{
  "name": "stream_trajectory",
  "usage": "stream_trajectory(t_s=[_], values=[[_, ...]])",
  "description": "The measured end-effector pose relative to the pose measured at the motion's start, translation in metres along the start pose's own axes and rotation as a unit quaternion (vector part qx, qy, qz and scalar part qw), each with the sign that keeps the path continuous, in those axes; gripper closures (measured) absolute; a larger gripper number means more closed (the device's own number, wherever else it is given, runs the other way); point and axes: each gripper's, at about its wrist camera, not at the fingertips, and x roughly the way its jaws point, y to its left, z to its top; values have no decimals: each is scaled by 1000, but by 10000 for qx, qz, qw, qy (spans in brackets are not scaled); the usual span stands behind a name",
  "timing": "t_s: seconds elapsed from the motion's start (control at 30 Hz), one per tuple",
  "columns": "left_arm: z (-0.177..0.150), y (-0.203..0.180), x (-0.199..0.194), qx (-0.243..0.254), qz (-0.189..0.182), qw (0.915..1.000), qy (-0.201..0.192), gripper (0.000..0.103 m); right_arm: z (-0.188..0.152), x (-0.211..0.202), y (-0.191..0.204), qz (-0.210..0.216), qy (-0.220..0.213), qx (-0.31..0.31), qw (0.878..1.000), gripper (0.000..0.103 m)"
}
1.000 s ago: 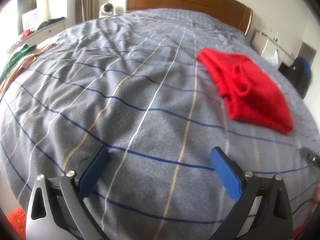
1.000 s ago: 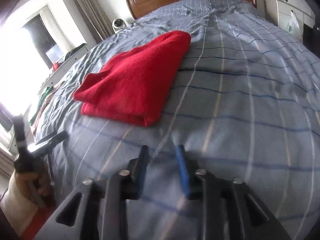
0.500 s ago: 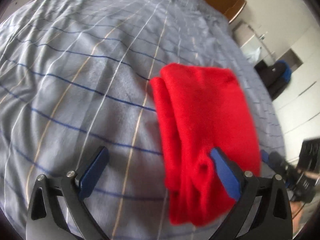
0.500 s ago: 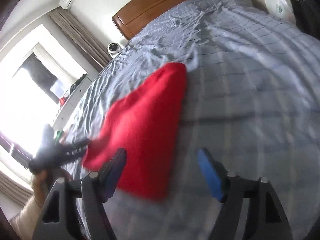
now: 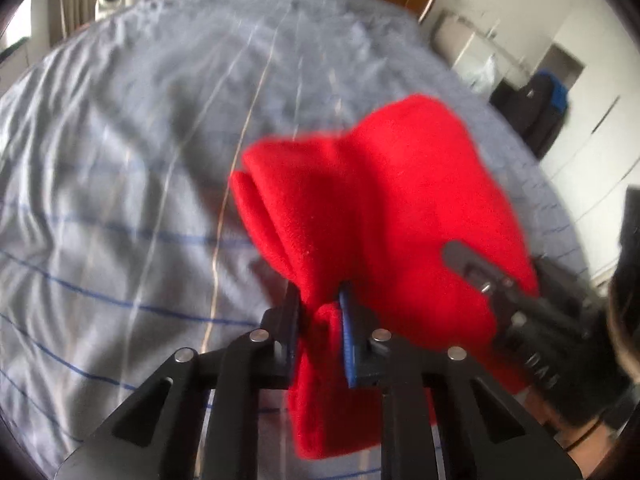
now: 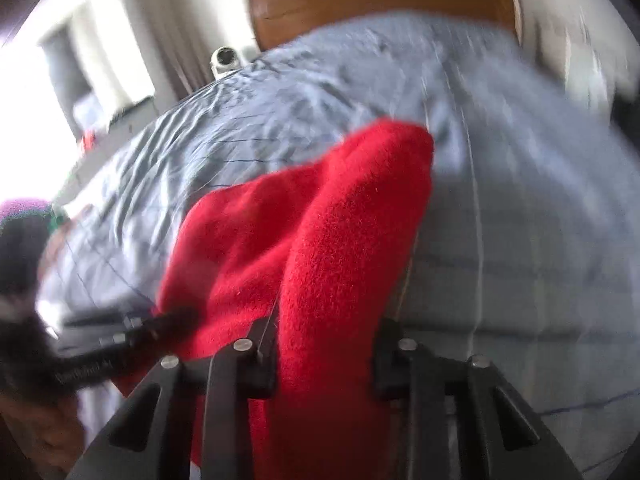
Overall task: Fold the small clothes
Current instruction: 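Grasp the folded sweater with both grippers and carry it to the bed center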
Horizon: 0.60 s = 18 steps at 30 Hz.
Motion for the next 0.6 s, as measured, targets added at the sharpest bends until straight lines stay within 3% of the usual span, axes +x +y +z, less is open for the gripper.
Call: stream_trajectory(t_s=[0.17, 0.2, 0.3, 0.37, 0.4, 0.47, 0.5, 0.53, 0.6], values=[[21, -13, -42, 283, -70, 9980, -569, 86, 21, -40, 4, 276, -804, 148, 9963, 72], [22, -14, -40, 322, 1, 9980, -547, 81, 27, -41, 5, 306, -871, 196, 9955, 72], [12, -4, -8, 335, 504, 9981, -92, 49, 27, -29, -14, 466, -625, 704, 9945, 67], [-11, 7, 4, 358, 976, 9945, 115, 48, 10, -5, -35, 412, 46, 1158, 9924, 49], [-22, 9, 0, 398, 962, 9946, 39, 43, 1, -1, -43, 315, 214, 1284, 9910, 44], [-50, 6, -25, 555, 1068, 9923, -290, 29, -26, -12, -62, 135, 210, 1483, 9886, 24], [-63, 0, -38, 701, 1267, 9882, -503, 18, -35, -21, -68, 135, 152, 1493, 9886, 19], [-73, -5, -50, 827, 1407, 9842, -689, 7, -46, -36, -72, 39, 99, 1445, 9895, 15], [-96, -21, -77, 1081, 1615, 9746, -1113, 1, -60, -58, -74, -115, 74, 1252, 9920, 15]])
